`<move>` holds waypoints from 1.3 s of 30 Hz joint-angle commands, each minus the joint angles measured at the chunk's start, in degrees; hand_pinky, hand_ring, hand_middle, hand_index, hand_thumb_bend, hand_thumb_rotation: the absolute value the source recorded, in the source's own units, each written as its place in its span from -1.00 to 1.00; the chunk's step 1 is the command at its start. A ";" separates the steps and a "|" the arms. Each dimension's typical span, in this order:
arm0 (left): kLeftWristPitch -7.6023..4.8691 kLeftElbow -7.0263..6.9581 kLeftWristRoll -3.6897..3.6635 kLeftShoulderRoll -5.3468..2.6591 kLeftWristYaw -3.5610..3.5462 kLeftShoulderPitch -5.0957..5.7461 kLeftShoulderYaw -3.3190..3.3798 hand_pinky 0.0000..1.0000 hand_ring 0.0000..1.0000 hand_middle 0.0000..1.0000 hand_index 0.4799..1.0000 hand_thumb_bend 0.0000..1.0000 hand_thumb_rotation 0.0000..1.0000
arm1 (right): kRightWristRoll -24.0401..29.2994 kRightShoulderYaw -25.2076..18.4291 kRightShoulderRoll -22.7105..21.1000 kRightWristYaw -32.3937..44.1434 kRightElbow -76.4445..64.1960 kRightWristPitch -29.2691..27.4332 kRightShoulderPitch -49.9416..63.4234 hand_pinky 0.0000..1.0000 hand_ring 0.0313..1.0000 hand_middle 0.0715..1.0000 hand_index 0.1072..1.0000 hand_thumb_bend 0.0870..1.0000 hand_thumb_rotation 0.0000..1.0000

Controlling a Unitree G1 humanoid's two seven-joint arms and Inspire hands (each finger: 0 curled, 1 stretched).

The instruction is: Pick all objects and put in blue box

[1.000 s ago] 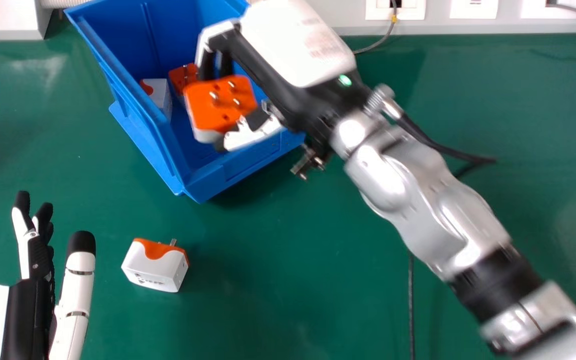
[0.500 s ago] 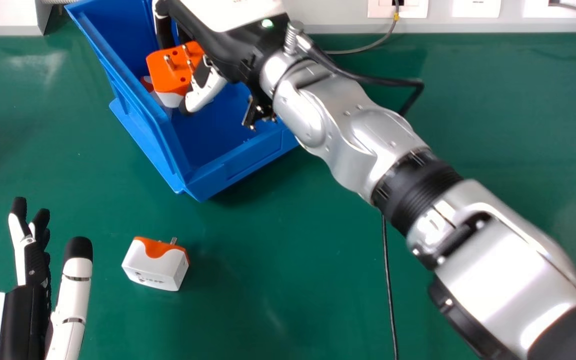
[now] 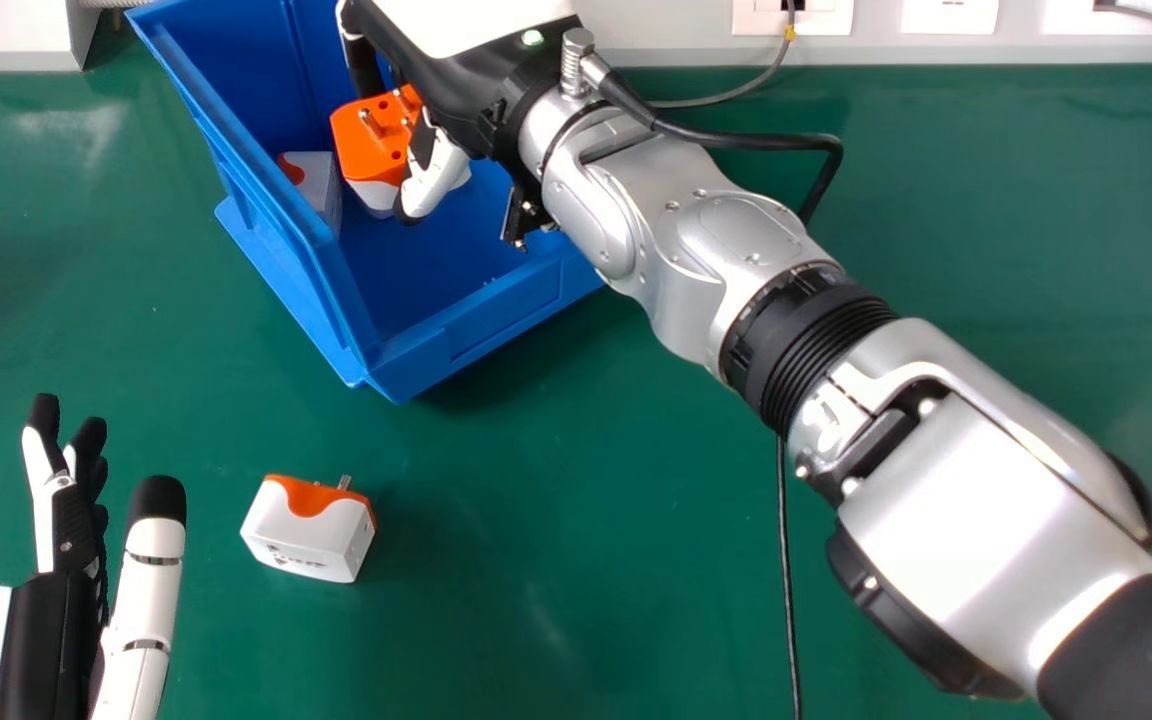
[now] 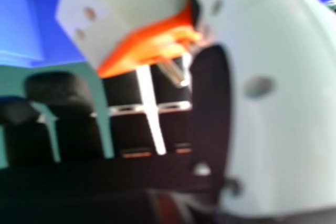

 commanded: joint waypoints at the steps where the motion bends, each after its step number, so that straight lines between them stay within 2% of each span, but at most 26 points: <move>1: -1.00 -1.38 -0.14 0.41 -0.02 0.61 0.62 1.00 1.00 1.00 1.00 -0.11 1.00 | 0.11 0.43 0.58 -1.29 0.12 1.30 -3.64 -0.92 -0.89 -0.80 -0.16 -0.07 -0.76; 6: -1.41 -1.69 -0.11 0.13 0.01 1.05 0.58 1.00 1.00 1.00 1.00 -0.12 1.00 | -0.49 1.78 0.66 -0.57 0.95 2.95 -3.08 -0.82 -0.80 -0.68 -0.16 -0.06 -0.81; 7: -1.55 -1.62 -0.10 0.06 0.06 1.05 0.55 1.00 1.00 1.00 1.00 -0.12 1.00 | 0.04 1.49 0.61 -0.21 0.98 2.95 -2.87 -0.72 -0.68 -0.57 -0.15 -0.06 -0.85; 8: -1.70 -1.42 -0.11 0.02 0.13 0.97 0.53 1.00 1.00 1.00 1.00 -0.12 1.00 | 0.83 0.95 0.56 0.15 1.00 2.72 -2.71 -0.72 -0.68 -0.57 -0.15 -0.06 -0.85; 9: -1.82 -1.22 -0.11 0.00 0.19 0.86 0.53 1.00 1.00 1.00 1.00 -0.12 1.00 | 1.68 0.33 0.52 0.42 1.01 2.40 -2.59 -0.63 -0.58 -0.47 -0.15 -0.06 -0.88; 14: -1.69 -1.00 0.71 -0.24 0.63 0.25 0.08 1.00 1.00 1.00 1.00 -0.13 1.00 | 4.15 -1.36 -0.40 -3.67 0.66 -0.61 -0.36 -0.57 -0.49 -0.35 -0.12 -0.06 -0.92; 20: -2.47 0.59 0.83 -0.18 0.89 -0.30 0.01 1.00 1.00 1.00 1.00 -0.14 1.00 | 3.37 -0.07 -1.66 -6.50 1.24 -2.64 1.34 -0.44 -0.35 -0.22 -0.14 -0.07 -0.95; 22: -2.46 0.98 0.91 -0.10 1.00 -0.51 0.03 1.00 1.00 1.00 1.00 -0.14 1.00 | 2.88 0.63 -1.92 -6.38 1.25 -2.28 1.63 -0.30 -0.20 -0.16 -0.15 -0.07 -0.96; 23: -2.40 1.08 0.98 -0.04 1.08 -0.60 0.04 1.00 1.00 1.00 1.00 -0.14 1.00 | 2.55 1.08 -2.13 -6.49 1.16 -2.20 1.88 -0.30 -0.20 -0.16 -0.15 -0.07 -0.96; 24: -2.31 1.22 1.05 0.03 1.16 -0.79 0.07 1.00 1.00 1.00 1.00 -0.14 1.00 | 2.27 1.44 -2.32 -6.65 1.07 -2.19 2.12 -0.21 -0.08 -0.05 -0.14 -0.07 -0.90; 25: -2.28 1.29 1.12 0.07 1.22 -0.93 0.12 1.00 1.00 1.00 1.00 -0.14 1.00 | 1.95 1.77 -2.54 -6.89 0.96 -2.21 2.46 -0.21 -0.08 -0.05 -0.14 -0.07 -0.90; 28: -2.05 0.83 1.45 -0.12 1.32 -0.92 -0.05 1.00 1.00 1.00 1.00 -0.13 1.00 | 2.14 1.69 -2.75 -7.38 0.45 -2.11 3.69 0.10 0.28 0.36 0.25 -0.14 -0.49; 31: -2.18 1.05 1.65 -0.07 1.40 -1.29 -0.11 1.00 1.00 1.00 1.00 -0.12 1.00 | 4.00 0.14 -2.45 -7.36 -0.70 -2.32 5.37 0.29 0.50 0.57 0.46 -0.18 -0.24; 35: -2.35 1.37 1.46 0.14 1.27 -1.62 0.00 1.00 1.00 1.00 1.00 -0.11 1.00 | 5.15 -0.86 -2.39 -7.72 -2.18 -2.52 6.85 0.42 0.64 0.72 0.59 -0.24 -0.09; 39: -2.80 2.14 1.13 0.36 1.16 -1.92 0.25 1.00 1.00 1.00 1.00 -0.12 1.00 | 5.69 -1.32 -2.99 -8.65 -4.30 -2.78 8.38 0.45 0.68 0.76 0.63 -0.27 -0.07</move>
